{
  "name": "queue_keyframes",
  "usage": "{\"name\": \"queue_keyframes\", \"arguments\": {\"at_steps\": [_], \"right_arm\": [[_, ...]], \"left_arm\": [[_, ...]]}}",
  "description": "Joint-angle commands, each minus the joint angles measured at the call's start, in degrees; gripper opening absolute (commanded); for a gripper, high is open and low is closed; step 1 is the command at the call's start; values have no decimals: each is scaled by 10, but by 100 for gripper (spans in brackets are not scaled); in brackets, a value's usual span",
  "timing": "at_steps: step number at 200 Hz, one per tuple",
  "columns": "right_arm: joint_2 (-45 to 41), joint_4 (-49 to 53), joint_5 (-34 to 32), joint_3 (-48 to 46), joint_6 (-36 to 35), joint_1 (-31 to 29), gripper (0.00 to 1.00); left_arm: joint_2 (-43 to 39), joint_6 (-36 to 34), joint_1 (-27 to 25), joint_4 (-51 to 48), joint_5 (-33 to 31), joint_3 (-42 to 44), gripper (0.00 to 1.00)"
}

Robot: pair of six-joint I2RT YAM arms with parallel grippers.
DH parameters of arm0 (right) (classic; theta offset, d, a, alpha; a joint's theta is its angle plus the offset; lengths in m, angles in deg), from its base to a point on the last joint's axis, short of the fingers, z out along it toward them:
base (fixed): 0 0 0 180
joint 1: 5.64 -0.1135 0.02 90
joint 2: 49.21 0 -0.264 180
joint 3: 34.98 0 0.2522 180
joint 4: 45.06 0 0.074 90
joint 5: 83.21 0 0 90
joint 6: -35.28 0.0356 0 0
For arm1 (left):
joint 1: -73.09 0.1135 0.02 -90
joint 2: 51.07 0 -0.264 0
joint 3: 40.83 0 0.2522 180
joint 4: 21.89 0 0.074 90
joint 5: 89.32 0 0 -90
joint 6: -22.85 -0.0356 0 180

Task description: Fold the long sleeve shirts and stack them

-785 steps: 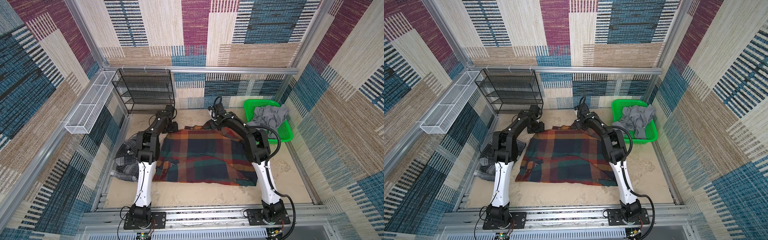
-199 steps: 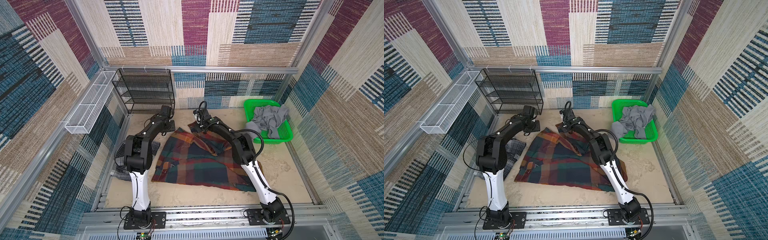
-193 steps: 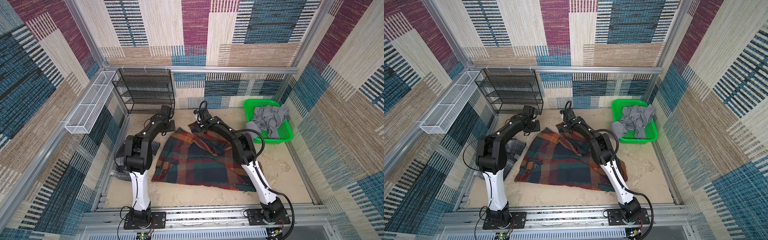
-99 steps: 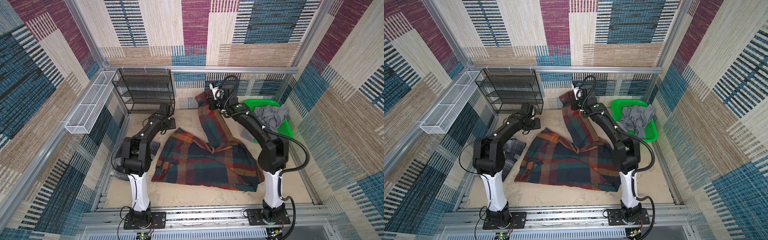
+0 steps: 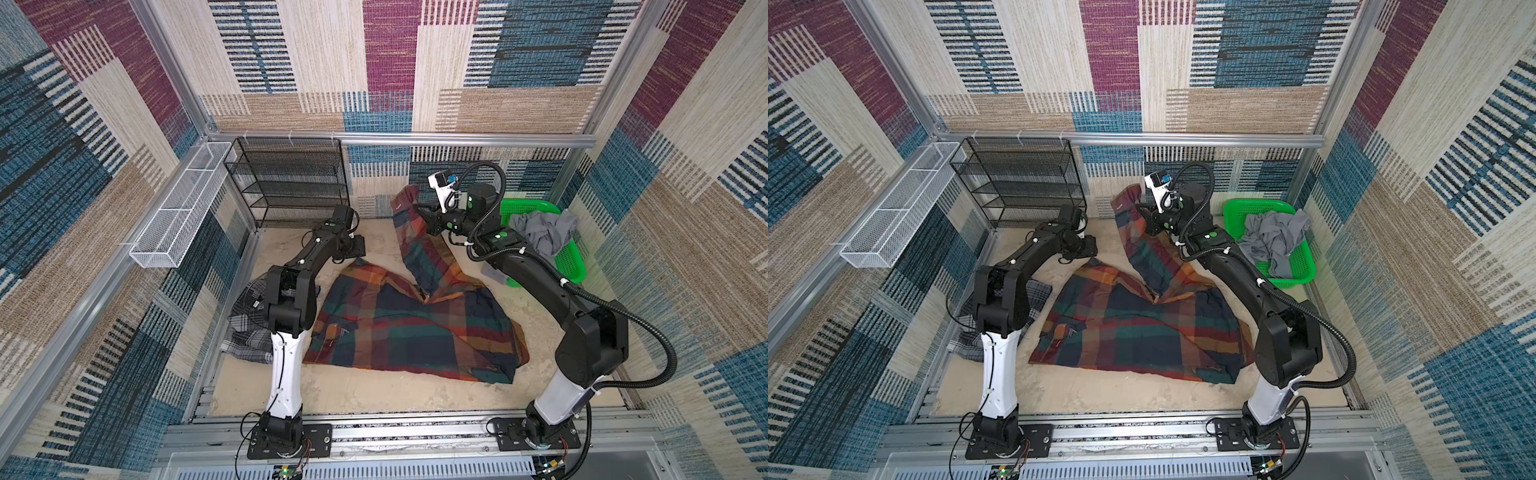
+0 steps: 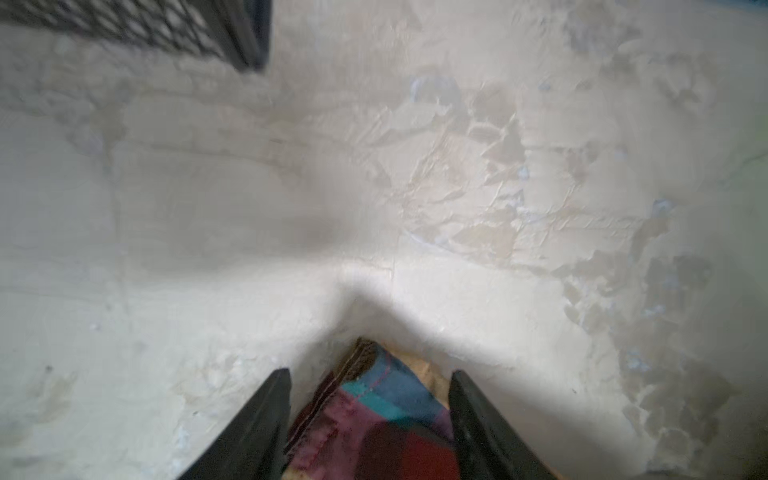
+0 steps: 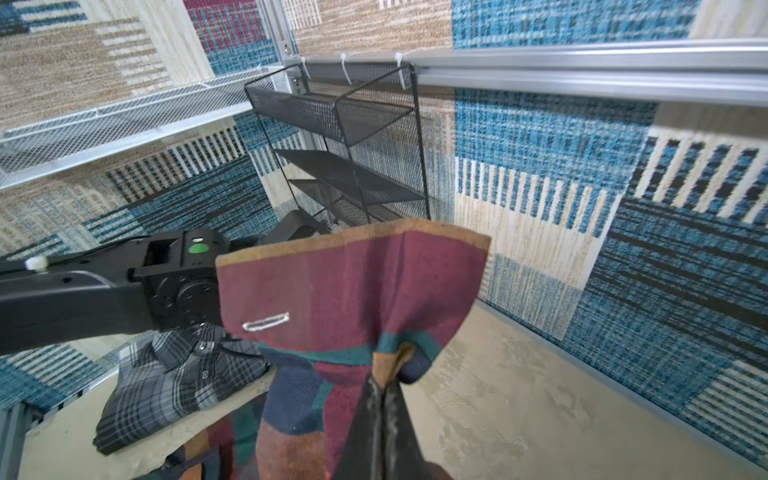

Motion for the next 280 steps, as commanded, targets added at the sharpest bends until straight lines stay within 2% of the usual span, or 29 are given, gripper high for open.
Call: {"name": "queue_keyframes", "arguments": {"at_steps": [1,39,89,128,165,176,188,202,225,263,280], "right_arm": [[-15,-43,19,-14,9,0,0],[-17,-48,21,-25,12,1,0],[-18,-56,29,-28,17,0,0],[-17,-66,39,-35,26,1,0],[-32,-76,44,-49,28,1,0],[-39,-77,41,-52,29,0,0],[-48,-78,36,-55,29,1,0],[-65,-85,22,-67,30,0,0],[-111,-121,-38,-118,47,0,0],[-204,-181,-111,-221,76,8,0],[-251,-204,-142,-267,85,12,0]], "left_arm": [[7,-13,0,-19,-1,-2,64],[14,-22,-2,-13,0,6,63],[30,-29,-8,-15,4,-3,56],[43,-31,-9,-18,0,-8,38],[51,-36,-9,-31,-26,-36,5],[44,-38,-9,-29,-36,-40,0],[26,-38,-9,-23,-50,-37,0],[-11,-37,-9,13,-67,0,0],[-81,-39,-9,91,-95,91,0],[-197,-30,-12,272,-144,293,0],[-233,-27,-21,315,-160,338,0]]}}
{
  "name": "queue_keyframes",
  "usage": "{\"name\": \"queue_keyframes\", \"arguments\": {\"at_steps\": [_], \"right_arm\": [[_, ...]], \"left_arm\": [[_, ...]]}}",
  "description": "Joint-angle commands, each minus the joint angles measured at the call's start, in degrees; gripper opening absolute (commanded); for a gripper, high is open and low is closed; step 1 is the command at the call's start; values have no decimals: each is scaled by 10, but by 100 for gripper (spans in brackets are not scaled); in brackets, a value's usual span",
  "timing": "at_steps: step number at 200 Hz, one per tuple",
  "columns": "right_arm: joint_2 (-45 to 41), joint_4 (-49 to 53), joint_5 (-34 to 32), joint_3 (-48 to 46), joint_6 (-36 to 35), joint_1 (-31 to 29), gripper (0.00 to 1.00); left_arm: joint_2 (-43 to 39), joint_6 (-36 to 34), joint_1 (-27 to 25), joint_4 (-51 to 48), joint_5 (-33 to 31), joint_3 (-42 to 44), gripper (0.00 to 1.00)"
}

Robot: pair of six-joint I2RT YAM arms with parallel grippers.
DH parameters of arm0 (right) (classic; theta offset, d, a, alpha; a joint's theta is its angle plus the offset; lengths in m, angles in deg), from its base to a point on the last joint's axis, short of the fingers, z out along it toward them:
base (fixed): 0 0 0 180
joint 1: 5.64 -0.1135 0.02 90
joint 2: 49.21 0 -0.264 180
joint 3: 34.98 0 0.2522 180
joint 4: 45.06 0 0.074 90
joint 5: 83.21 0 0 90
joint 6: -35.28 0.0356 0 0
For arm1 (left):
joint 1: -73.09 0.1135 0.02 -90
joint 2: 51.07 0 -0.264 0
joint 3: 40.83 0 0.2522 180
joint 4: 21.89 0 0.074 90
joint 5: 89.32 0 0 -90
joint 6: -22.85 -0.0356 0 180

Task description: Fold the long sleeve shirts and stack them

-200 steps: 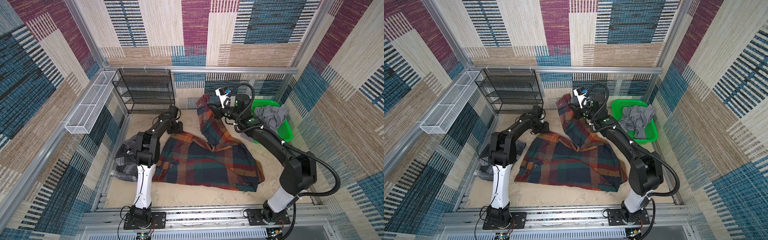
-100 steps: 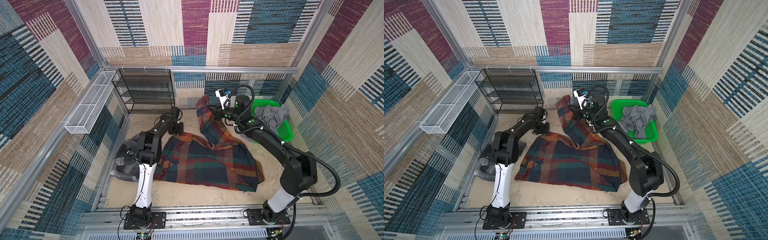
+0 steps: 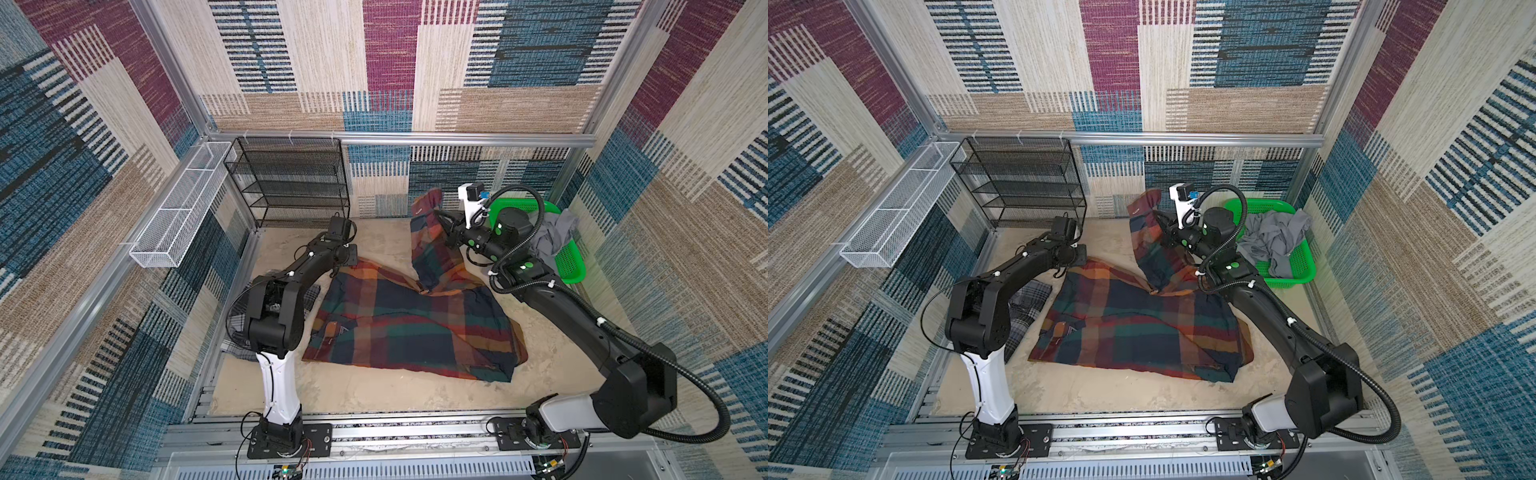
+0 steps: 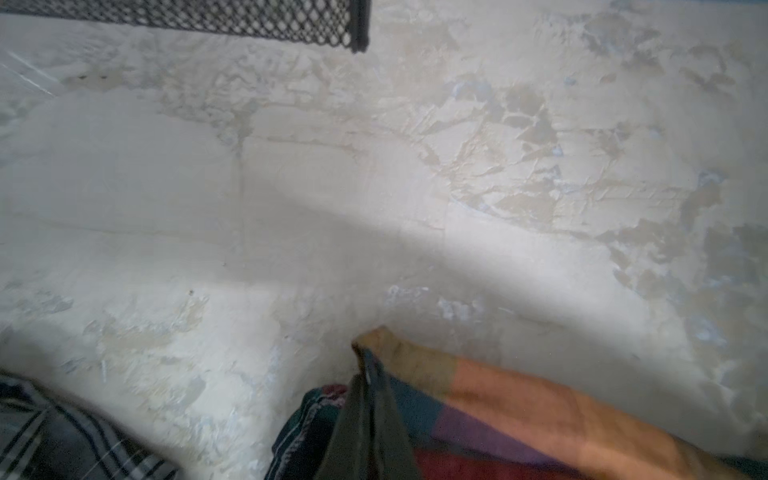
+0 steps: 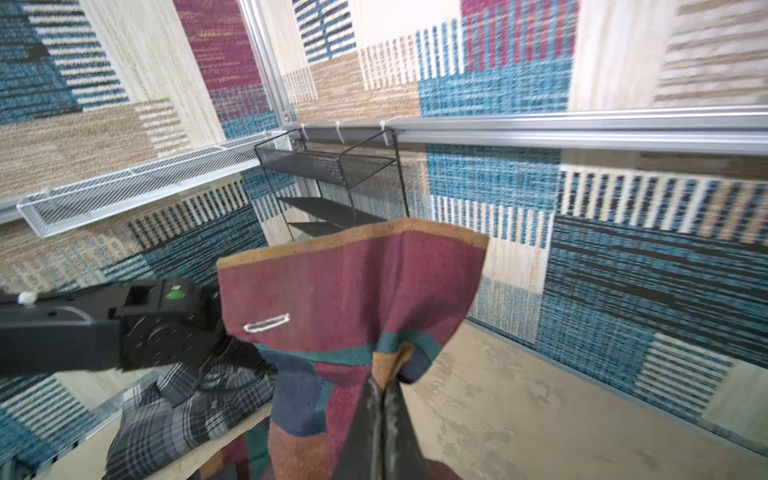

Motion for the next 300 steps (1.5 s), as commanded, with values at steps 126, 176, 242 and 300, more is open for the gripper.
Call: {"name": "queue_keyframes", "arguments": {"at_steps": [126,176,242,300], "right_arm": [[-392,134,-121,-210,86,6,0],[-493,275,-110,-211,121,6,0],[-559,439,-130,-197,184,6,0],[-603,553,-146,-209,270,6,0]], "left_arm": [[-304,151,-58,412,-149,452,0],[-361,209,-64,381,-137,507,0],[-453,248,-72,321,-136,573,0],[-540,288,-73,254,-125,612,38]]}}
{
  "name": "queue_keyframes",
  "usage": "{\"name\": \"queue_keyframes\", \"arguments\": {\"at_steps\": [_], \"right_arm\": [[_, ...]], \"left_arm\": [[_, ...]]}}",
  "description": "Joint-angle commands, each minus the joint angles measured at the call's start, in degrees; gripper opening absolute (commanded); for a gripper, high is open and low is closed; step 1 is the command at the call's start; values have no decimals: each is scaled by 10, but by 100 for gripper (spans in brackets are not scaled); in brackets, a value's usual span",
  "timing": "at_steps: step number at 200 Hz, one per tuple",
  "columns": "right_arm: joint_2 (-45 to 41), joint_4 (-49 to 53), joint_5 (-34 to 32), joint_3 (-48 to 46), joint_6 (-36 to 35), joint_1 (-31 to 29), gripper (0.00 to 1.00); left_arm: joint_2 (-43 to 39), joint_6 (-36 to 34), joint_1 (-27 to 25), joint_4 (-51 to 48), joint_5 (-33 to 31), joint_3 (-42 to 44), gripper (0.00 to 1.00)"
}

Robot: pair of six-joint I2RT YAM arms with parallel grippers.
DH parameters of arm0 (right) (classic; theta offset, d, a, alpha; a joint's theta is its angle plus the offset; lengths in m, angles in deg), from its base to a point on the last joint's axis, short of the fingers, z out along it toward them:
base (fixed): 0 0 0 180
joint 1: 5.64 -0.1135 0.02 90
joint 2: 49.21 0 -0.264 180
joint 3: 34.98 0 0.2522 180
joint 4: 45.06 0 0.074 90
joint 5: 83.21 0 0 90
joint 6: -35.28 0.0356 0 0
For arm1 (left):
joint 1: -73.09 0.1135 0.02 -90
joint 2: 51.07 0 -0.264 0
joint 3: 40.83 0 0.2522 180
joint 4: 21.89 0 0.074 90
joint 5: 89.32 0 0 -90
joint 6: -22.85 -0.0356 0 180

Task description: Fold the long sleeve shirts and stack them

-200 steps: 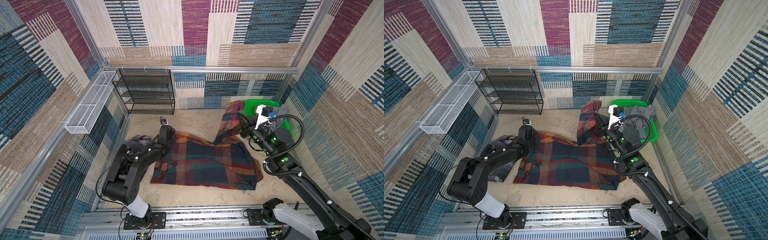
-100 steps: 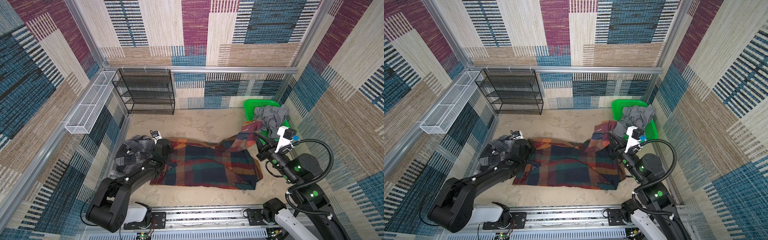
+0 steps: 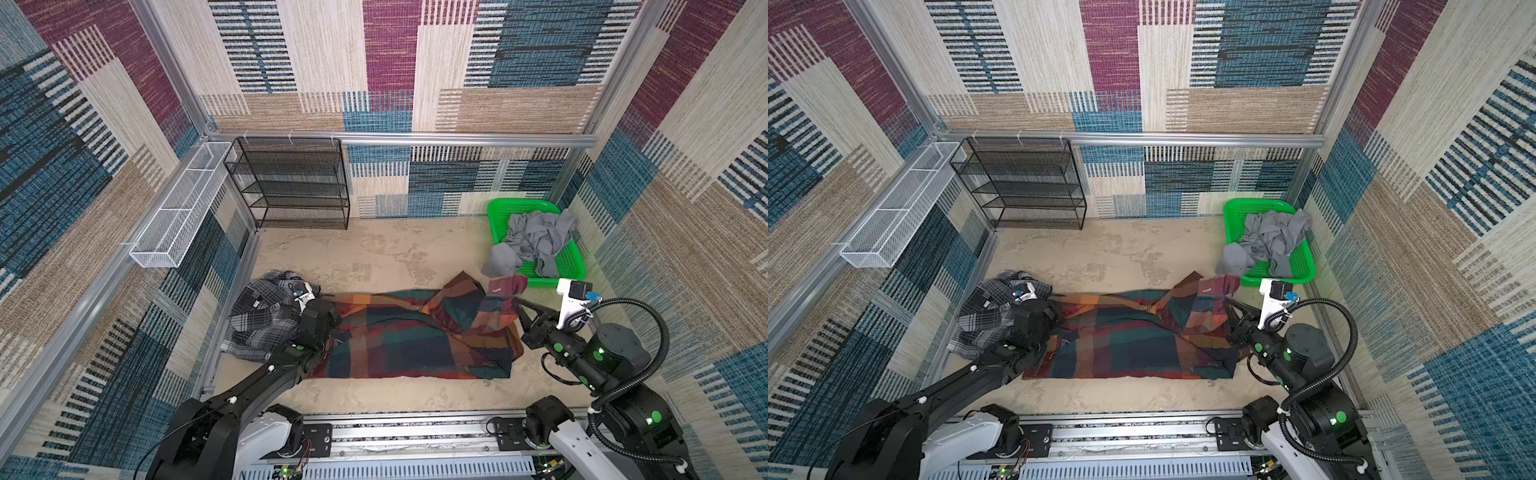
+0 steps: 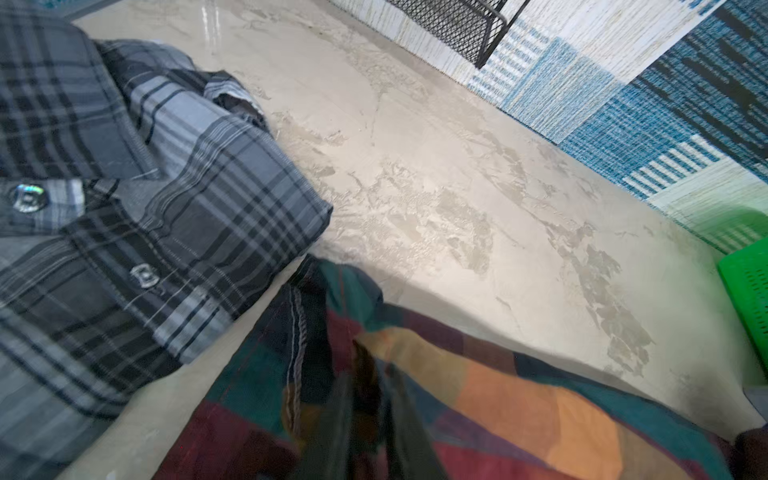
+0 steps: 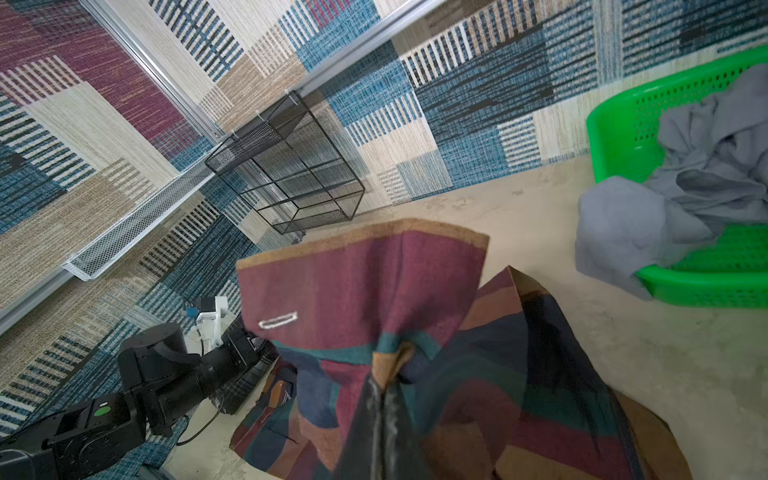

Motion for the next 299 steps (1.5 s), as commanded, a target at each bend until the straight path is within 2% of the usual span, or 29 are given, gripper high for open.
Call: {"name": "queue_keyframes", "arguments": {"at_steps": [1,18,25,34,52,79,106,135,176,206,222,239,269,299], "right_arm": [[-22,59,-21,-2,54,0,0],[-37,80,-21,4,78,-1,0],[-43,85,-13,3,92,-1,0],[-51,92,0,1,109,-1,0],[-68,108,22,-6,139,0,0],[-76,149,4,17,138,0,0],[-71,153,22,5,123,0,0],[-92,120,45,-29,131,0,0],[-90,102,60,-35,108,0,0],[-95,84,68,-44,102,-1,0],[-97,80,70,-45,98,-1,0],[-99,79,69,-46,94,-1,0],[-104,73,71,-49,90,-1,0],[-111,60,76,-52,92,0,0]], "left_arm": [[-33,29,-1,-49,10,3,39],[-85,36,-1,-86,4,4,46],[-109,37,-1,-106,-4,2,55],[-140,41,-1,-137,-13,-4,61],[-193,39,-1,-191,-24,-18,64],[-231,30,-1,-244,-37,-44,79],[-156,23,0,-271,5,-84,84],[-42,59,0,-306,48,-122,84],[13,101,3,-308,85,-136,84],[69,104,10,-314,104,-157,83],[87,114,19,-307,119,-157,79],[94,119,25,-288,132,-152,70],[102,112,29,-270,136,-165,37],[122,82,43,-257,156,-193,0]]}}
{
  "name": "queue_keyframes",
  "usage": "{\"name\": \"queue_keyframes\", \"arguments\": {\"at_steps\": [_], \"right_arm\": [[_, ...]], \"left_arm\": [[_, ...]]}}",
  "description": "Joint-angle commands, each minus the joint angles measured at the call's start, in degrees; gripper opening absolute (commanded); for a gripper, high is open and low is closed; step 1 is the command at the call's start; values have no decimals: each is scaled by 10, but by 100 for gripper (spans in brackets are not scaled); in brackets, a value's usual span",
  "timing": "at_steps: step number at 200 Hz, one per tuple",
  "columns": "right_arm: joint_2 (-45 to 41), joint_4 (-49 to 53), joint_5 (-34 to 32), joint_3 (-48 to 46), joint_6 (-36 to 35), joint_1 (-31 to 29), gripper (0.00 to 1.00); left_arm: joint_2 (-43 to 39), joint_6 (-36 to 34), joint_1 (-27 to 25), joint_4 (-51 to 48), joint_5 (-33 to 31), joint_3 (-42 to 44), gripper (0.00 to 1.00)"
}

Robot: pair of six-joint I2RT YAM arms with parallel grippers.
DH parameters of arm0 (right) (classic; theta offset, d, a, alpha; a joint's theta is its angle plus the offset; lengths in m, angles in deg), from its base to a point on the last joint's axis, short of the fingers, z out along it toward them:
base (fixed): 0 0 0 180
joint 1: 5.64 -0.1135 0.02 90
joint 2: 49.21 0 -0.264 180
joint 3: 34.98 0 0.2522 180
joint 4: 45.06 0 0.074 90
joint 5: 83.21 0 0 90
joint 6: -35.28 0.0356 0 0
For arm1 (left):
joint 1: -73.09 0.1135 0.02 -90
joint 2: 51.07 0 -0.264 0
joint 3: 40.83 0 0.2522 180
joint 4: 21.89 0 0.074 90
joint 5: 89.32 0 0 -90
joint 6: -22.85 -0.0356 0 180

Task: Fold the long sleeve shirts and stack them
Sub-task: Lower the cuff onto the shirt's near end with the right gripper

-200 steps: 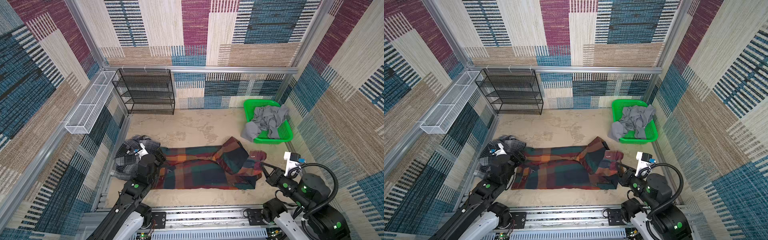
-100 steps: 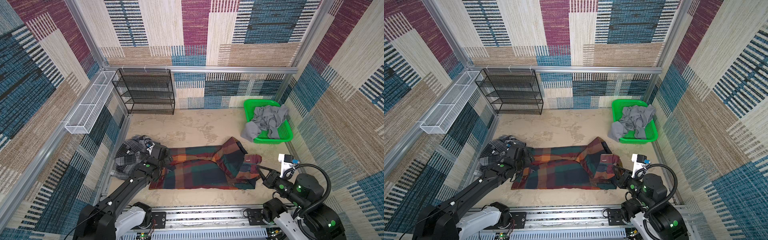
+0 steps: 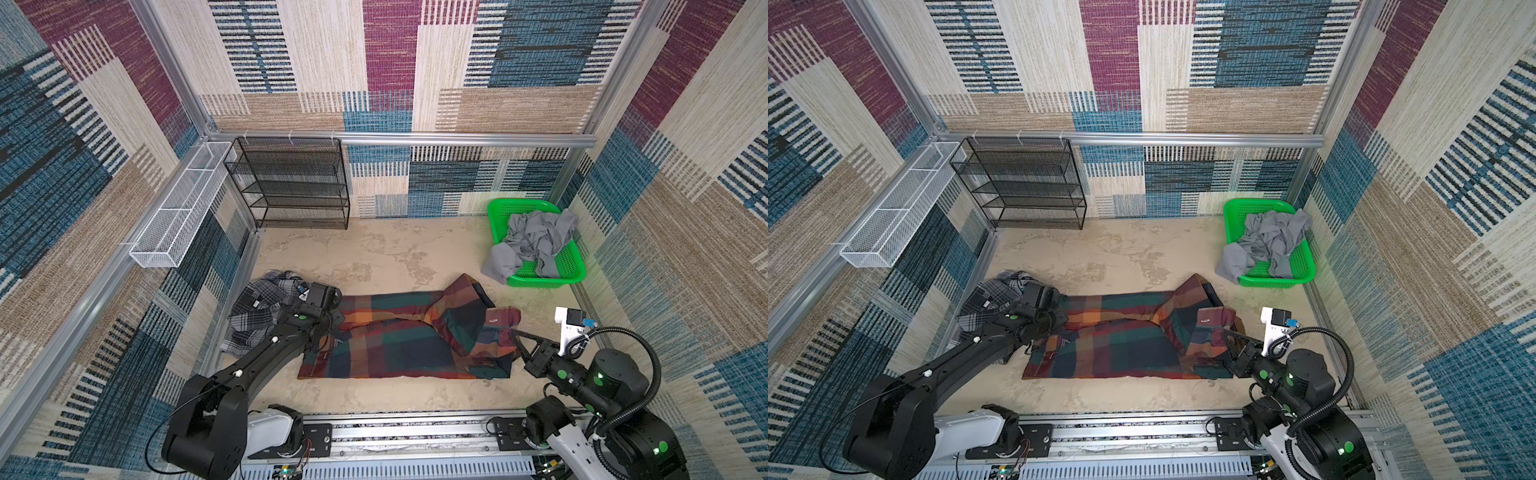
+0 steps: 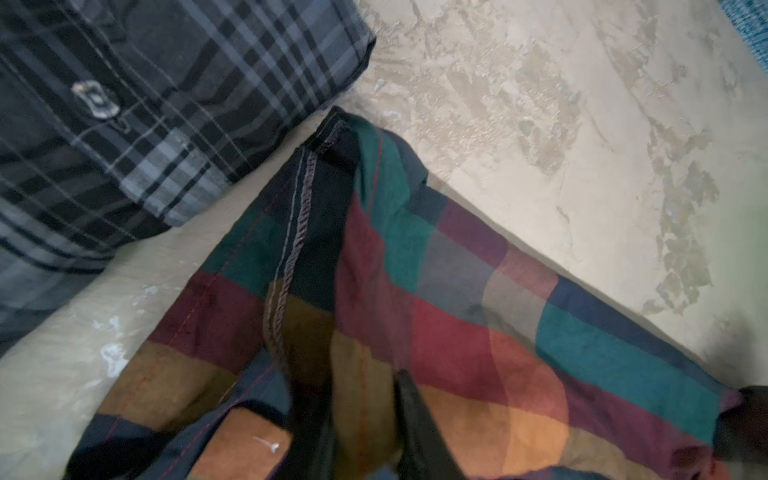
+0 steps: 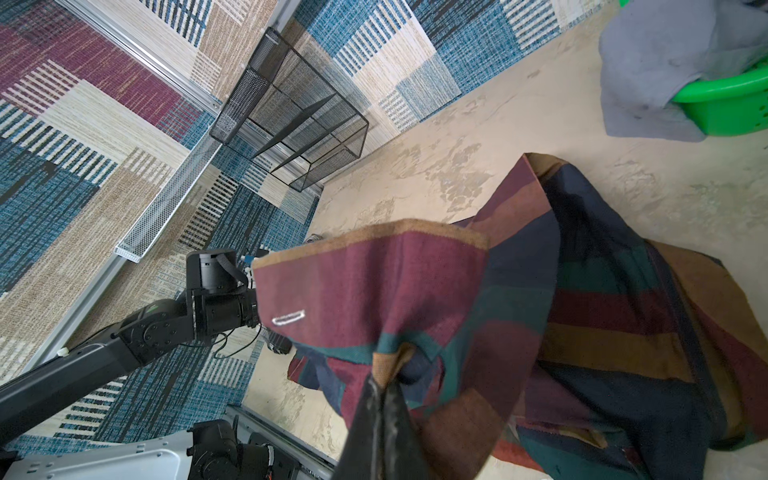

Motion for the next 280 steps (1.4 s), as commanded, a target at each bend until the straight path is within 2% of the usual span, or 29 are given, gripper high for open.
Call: {"name": "queue_keyframes", "arguments": {"at_steps": [1,28,52,75,111,133,141,154,168,185,224,240,251,280], "right_arm": [[-6,-34,10,-2,-4,-1,0],[-13,-33,3,3,-1,0,0],[-20,-39,-1,0,3,0,0],[-23,-46,5,-9,9,0,0],[-32,-54,15,-20,20,-1,0],[-33,-47,18,-18,16,-1,0],[-36,-45,21,-20,16,-1,0],[-40,-47,31,-25,15,-1,0],[-49,-61,57,-40,14,-1,0],[-60,-85,94,-61,16,0,0],[-47,-168,196,-92,10,-1,0],[-28,-121,164,-70,7,0,0],[-19,-78,125,-46,26,-1,0],[-6,-23,90,-4,79,0,0]], "left_arm": [[10,-18,10,26,22,-20,0],[-10,-76,19,50,16,-40,0],[-56,-159,18,154,17,-4,0],[-91,-158,17,238,27,82,0],[-105,-115,11,372,-7,234,0],[-134,-105,11,347,-22,258,0],[-162,-95,11,313,-47,260,13],[-214,-77,11,277,-70,273,23],[-261,-54,11,244,-78,283,49],[-306,-44,11,189,-73,270,70],[-322,-38,11,66,-63,189,82],[-304,-49,15,24,-47,143,84],[-287,-61,17,0,-27,111,84],[-267,-80,19,-27,4,55,84]]}}
